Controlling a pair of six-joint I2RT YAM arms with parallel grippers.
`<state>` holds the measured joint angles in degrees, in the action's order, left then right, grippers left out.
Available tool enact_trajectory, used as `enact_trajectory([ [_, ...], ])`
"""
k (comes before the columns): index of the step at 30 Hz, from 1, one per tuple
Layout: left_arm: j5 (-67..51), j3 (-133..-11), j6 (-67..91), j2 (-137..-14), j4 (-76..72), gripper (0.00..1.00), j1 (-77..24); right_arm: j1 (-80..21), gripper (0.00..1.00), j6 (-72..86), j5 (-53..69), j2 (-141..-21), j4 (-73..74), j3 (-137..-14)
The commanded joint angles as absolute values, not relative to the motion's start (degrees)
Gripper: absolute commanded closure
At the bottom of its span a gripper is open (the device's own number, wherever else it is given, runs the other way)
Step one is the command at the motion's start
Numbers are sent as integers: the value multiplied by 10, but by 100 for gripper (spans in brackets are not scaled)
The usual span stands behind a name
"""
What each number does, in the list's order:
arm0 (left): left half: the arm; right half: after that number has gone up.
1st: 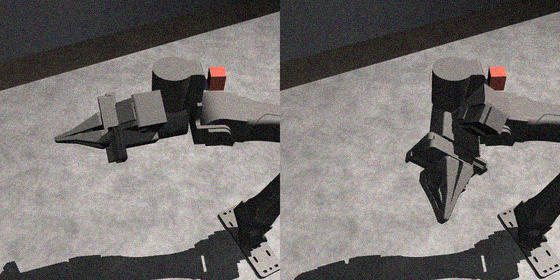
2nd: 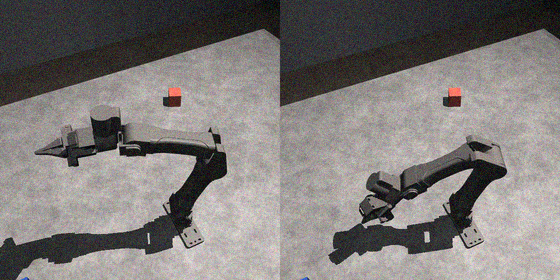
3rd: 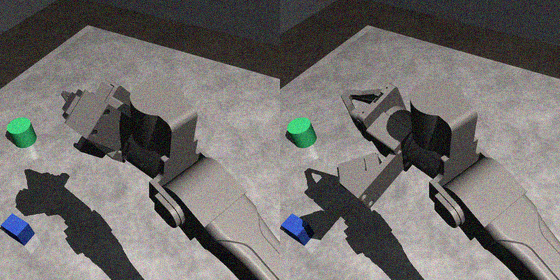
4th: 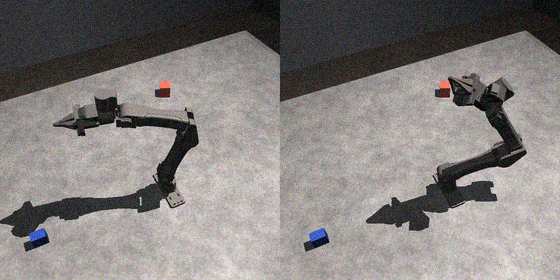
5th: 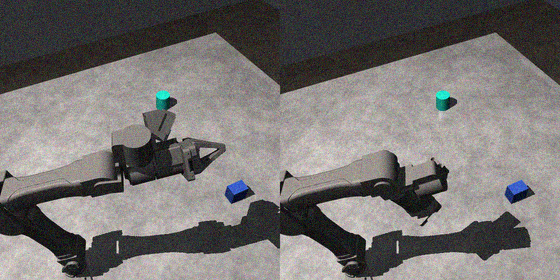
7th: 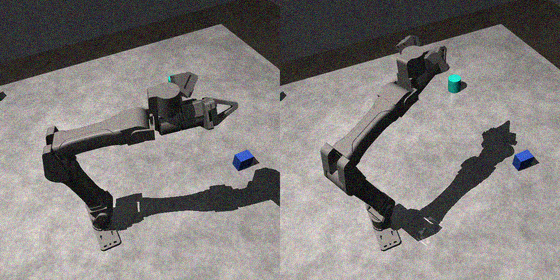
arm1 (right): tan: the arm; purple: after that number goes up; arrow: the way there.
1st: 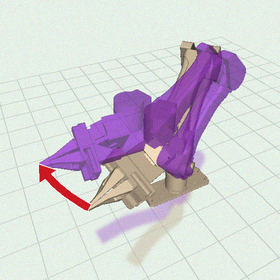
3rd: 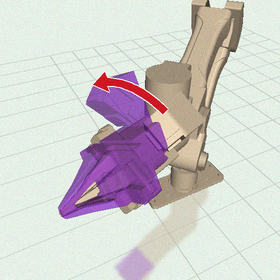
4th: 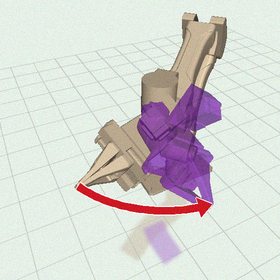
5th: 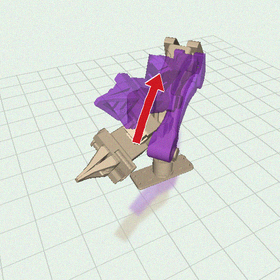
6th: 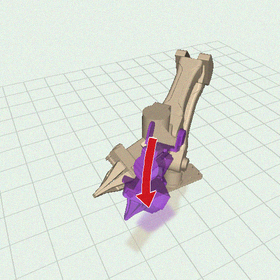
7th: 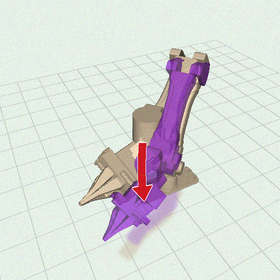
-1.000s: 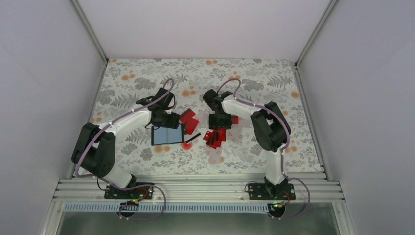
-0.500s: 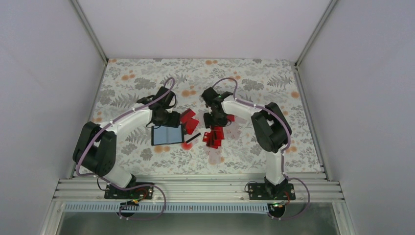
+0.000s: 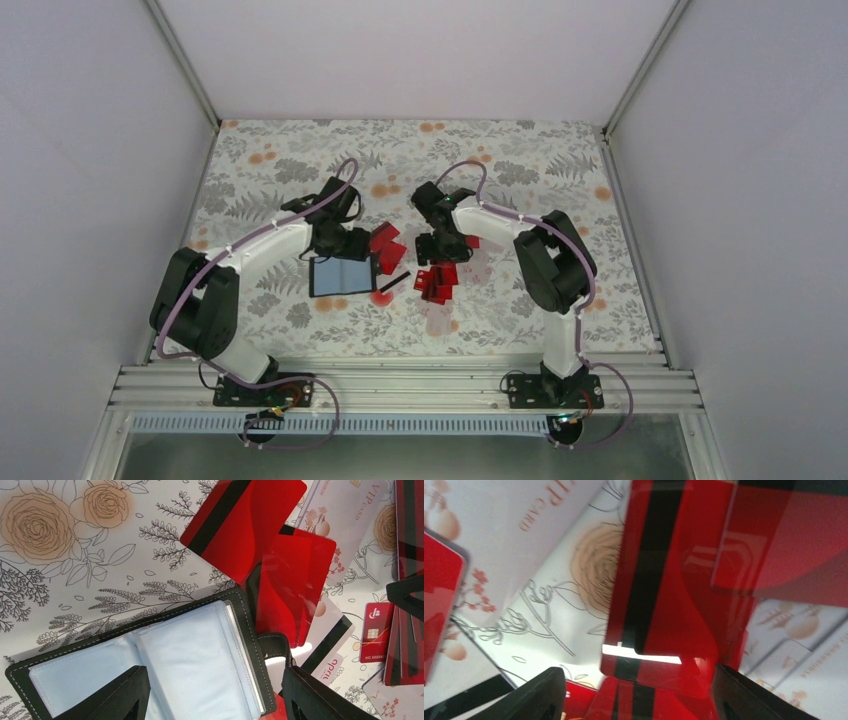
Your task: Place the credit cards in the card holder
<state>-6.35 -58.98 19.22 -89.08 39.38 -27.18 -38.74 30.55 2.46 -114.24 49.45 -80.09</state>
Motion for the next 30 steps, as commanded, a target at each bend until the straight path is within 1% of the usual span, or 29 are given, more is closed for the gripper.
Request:
enact_trajectory([
  [1, -74, -600, 200, -901, 384, 33, -274, -394, 24, 351, -9, -1119, 547, -815],
  [5, -76, -598, 196, -902, 383, 33, -274, -395, 16, 355, 9, -1113, 556, -798],
  [9, -79, -598, 194, -905, 382, 33, -274, -406, 14, 363, 20, -1103, 558, -778],
  [14, -85, -597, 190, -909, 377, 33, -274, -417, 17, 375, 27, -1100, 556, -761],
  [21, -86, -592, 185, -904, 376, 33, -274, -421, 24, 394, 3, -1107, 560, -744],
  [30, -84, -571, 192, -890, 372, 33, -274, -421, 24, 402, -9, -1107, 556, -733],
])
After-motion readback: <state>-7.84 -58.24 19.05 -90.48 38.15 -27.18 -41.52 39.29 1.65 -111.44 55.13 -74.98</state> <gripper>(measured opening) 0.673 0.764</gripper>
